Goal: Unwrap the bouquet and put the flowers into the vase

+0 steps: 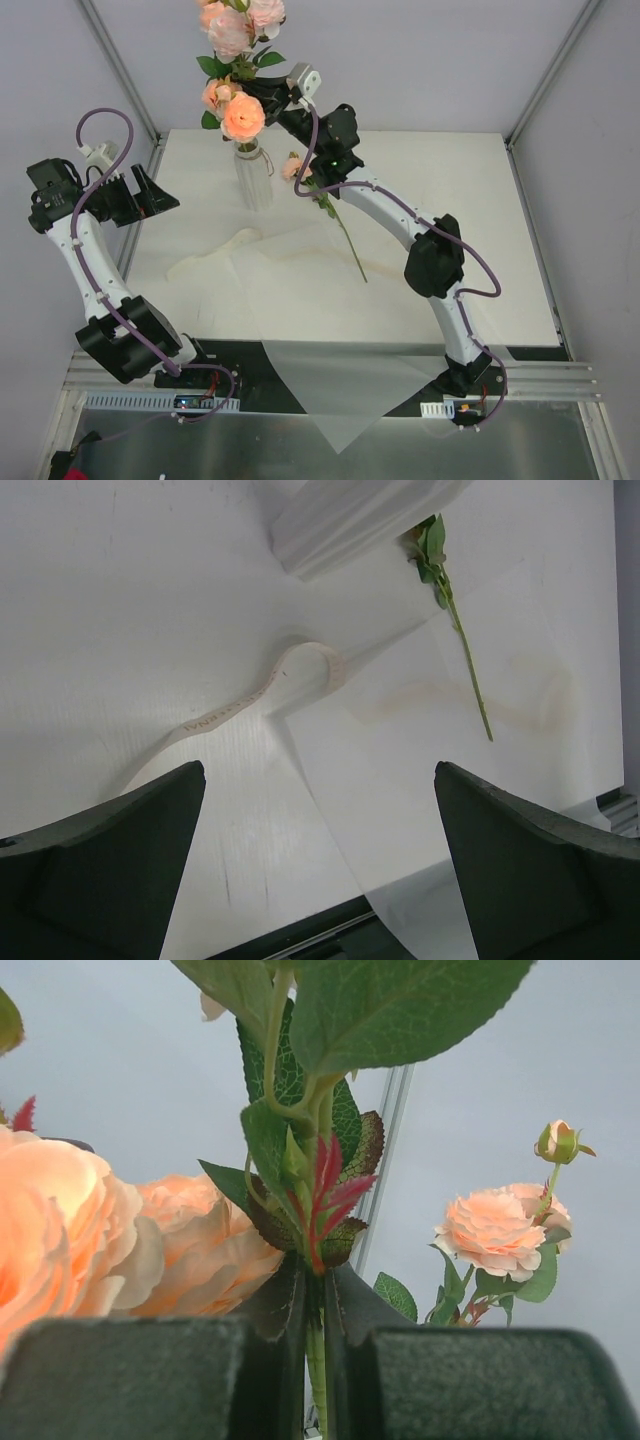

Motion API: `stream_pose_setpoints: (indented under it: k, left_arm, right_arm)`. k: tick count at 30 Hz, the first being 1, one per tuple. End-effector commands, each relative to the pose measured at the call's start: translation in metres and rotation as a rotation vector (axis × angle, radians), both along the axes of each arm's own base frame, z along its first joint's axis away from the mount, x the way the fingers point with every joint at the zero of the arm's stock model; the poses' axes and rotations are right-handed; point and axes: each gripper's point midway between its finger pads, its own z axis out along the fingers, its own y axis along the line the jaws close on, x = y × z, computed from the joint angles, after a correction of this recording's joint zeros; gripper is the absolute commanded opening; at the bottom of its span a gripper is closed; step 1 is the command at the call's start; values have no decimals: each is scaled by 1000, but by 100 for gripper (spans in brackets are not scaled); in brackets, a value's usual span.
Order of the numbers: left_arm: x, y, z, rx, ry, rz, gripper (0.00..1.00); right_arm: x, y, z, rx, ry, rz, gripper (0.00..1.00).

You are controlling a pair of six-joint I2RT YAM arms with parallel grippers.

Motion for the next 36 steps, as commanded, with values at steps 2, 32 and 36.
stream_pose_setpoints:
  k: [2, 32, 36]
  left_arm:
    - [-4, -4, 2, -21, -22, -29, 99]
    - [-4, -3, 3, -21, -24, -26, 99]
    - [-3, -3, 3, -30, -23, -27, 99]
  right_arm:
    - [-28, -27, 51, 81, -93, 7, 1]
    - [1, -54, 46, 216, 49, 31, 1]
    - [15, -48, 26, 168, 102, 15, 1]
